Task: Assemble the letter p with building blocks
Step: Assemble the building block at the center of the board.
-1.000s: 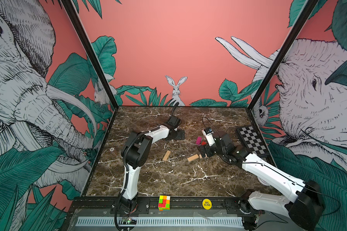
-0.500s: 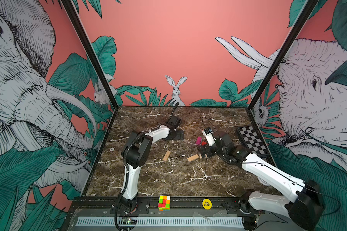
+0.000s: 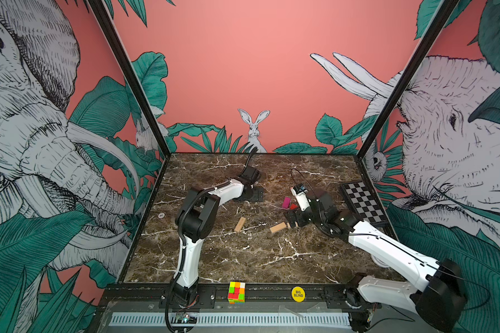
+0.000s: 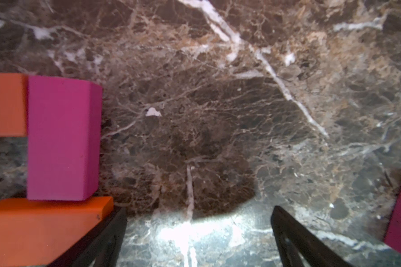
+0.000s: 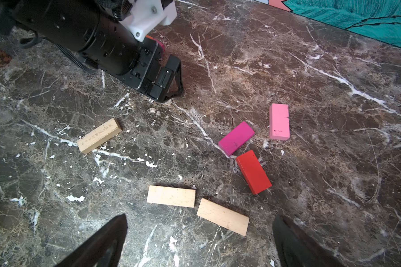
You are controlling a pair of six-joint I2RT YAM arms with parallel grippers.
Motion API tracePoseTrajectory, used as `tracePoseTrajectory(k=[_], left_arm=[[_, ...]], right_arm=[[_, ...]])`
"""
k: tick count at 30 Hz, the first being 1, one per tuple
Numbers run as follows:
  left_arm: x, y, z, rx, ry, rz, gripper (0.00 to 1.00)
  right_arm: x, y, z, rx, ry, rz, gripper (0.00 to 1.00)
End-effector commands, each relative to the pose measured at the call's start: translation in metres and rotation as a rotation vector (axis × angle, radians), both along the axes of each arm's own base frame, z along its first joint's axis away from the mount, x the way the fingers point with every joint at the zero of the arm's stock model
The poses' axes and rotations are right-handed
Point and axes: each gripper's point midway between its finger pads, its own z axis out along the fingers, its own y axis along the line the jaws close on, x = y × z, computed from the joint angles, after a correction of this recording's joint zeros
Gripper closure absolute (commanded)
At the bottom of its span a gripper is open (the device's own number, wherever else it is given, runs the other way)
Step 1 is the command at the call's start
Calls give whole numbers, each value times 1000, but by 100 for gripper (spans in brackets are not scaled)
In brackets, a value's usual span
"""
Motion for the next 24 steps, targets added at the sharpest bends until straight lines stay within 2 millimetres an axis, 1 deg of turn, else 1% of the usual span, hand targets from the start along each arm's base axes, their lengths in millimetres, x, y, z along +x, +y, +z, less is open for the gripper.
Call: tracePoseTrajectory(k=[1, 5, 18, 24], left_arm=[[-2, 10, -4, 32, 28, 15, 1], [-2, 10, -6, 26, 30, 10, 1], [0, 19, -7, 38, 31, 31, 1], [-2, 15, -10, 23, 42, 21, 1]], right_arm=[[3, 3, 2, 19, 3, -5, 2], [3, 5, 1, 24, 7, -2, 2], [4, 7, -2, 25, 19, 2, 2], [4, 8, -2, 31, 21, 5, 2]])
